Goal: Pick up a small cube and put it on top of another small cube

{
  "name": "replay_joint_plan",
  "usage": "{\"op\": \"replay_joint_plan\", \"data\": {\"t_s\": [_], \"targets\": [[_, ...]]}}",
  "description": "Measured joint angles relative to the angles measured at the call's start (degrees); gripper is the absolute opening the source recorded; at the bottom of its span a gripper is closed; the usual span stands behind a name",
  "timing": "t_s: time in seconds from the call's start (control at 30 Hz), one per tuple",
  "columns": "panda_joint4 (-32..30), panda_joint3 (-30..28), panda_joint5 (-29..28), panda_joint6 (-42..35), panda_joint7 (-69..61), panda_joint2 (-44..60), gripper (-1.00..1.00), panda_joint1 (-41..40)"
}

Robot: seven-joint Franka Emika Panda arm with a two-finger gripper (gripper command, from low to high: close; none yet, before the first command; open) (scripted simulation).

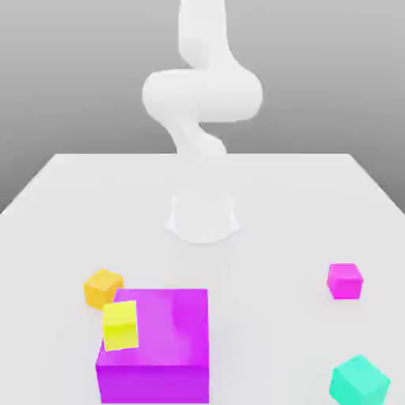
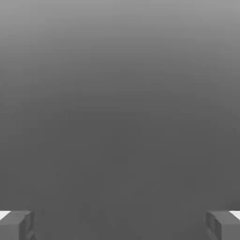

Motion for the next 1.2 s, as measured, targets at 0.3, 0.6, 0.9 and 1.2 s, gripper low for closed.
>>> {"op": "replay_joint_plan", "data": {"t_s": [0.3,0.6,0.9,1.2], "targets": [[0.32,4.5,-1.25,5.43,-0.4,19.0,0.0,2.5],[0.65,8.62,-4.16,10.72,0.4,37.73,0.0,5.86],[1.0,10.28,-7.51,15.94,1.5,56.55,0.0,10.75],[2.95,7.6,-11.04,24.3,3.77,70.07,-1.0,14.43]]}}
